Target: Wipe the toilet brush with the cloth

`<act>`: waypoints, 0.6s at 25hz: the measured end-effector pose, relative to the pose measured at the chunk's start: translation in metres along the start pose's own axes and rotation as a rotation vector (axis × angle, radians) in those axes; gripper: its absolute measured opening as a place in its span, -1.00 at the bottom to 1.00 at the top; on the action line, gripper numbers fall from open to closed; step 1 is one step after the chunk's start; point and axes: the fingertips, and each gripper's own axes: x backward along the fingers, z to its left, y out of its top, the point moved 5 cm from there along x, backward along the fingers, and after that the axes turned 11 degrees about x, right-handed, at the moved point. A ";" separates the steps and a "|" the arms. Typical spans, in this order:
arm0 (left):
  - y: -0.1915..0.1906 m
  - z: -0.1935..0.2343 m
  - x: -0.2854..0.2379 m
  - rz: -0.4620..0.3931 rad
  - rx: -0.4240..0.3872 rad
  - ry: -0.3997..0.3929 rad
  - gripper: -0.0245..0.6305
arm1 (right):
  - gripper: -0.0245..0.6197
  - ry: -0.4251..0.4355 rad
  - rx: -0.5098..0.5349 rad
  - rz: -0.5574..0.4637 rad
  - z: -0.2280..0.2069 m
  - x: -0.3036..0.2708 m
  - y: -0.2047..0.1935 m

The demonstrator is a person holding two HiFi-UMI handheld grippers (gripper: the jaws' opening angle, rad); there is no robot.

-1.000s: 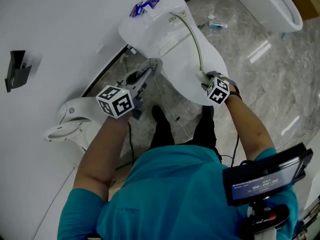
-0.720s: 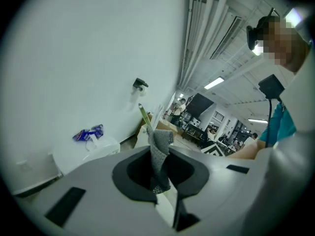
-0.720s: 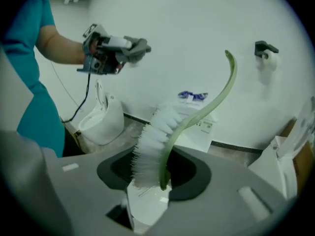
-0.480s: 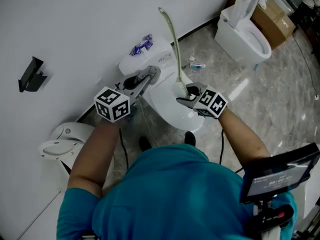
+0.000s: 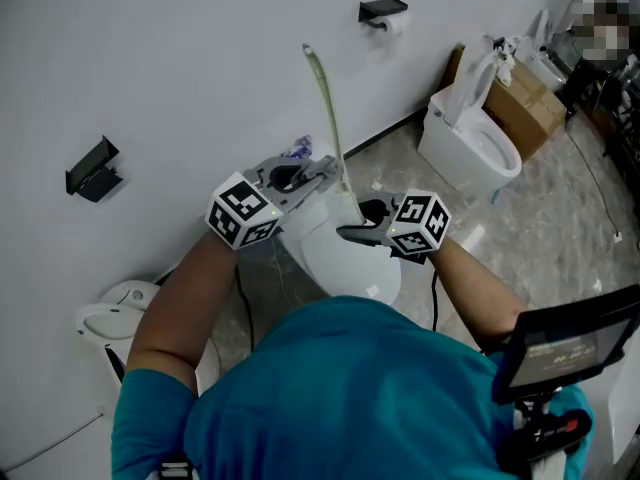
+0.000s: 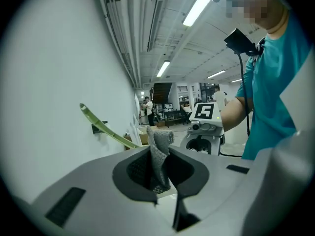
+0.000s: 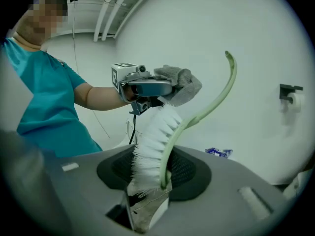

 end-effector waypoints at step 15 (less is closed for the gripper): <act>0.008 0.014 -0.017 0.079 -0.077 0.018 -0.78 | -0.40 0.049 0.114 0.014 -0.011 -0.005 0.024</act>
